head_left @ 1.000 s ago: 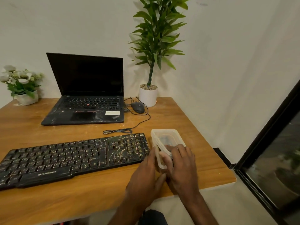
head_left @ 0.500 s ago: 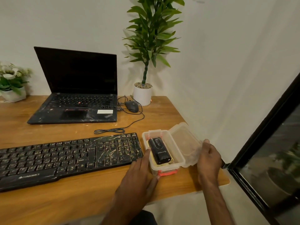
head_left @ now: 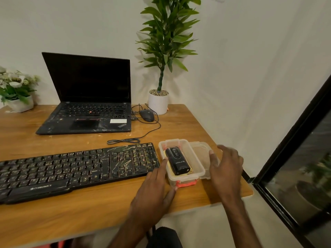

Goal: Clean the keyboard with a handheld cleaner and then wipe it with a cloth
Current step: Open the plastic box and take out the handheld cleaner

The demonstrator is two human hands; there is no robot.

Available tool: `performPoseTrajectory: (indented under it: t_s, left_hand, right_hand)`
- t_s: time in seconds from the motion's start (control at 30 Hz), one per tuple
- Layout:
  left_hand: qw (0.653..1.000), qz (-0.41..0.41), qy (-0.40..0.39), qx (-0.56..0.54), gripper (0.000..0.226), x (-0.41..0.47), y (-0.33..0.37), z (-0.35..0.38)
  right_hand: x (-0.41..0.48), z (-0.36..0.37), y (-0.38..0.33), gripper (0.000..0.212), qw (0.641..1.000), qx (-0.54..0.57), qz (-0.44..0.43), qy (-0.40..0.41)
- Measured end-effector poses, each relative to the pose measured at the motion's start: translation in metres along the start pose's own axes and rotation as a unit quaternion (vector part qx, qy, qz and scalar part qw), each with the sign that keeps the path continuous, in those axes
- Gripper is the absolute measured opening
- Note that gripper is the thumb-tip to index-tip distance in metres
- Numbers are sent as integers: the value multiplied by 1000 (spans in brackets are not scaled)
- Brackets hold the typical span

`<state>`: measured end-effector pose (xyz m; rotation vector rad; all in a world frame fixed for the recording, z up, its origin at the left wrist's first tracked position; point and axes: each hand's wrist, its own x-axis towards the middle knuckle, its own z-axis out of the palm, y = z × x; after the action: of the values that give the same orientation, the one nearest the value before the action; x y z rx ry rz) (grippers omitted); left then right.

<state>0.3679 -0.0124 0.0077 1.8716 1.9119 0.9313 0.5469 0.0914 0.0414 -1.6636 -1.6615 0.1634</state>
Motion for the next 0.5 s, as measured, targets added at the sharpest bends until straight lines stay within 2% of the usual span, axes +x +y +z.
performPoseTrajectory:
  t_s: [0.07,0.1,0.13,0.2,0.27,0.33,0.4,0.5]
  left_hand:
    - [1000,1,1,-2,88,1,-1,1]
    - [1000,5,5,-1,88,1,-2,2]
    - [1000,9,10,2,88,2,-3,2]
    - [1000,15,15,7,87,2,-3,3]
    - [999,25,19,13,86,0,-3,3]
    - [999,37,21,9,86,0,-5,3]
    - [999,45,27,-6,86,1,-7,4]
    - [998,45,39,-24,83,0,-8,3]
  right_hand:
    - [0,-11,-26,31,994,94,-58,-19]
    - [0,-14,-39,27,990,105,-82,-53]
    - [1,-13,-51,25,987,86,-96,-98]
    - [5,-5,-71,30,978,-22,-99,-182]
    - [5,7,-85,34,960,-128,-105,-225]
    - [4,19,-93,36,945,-178,-114,-248]
    - [5,26,-94,45,944,-176,-105,-258]
    - [7,29,-91,61,954,-110,-76,-269]
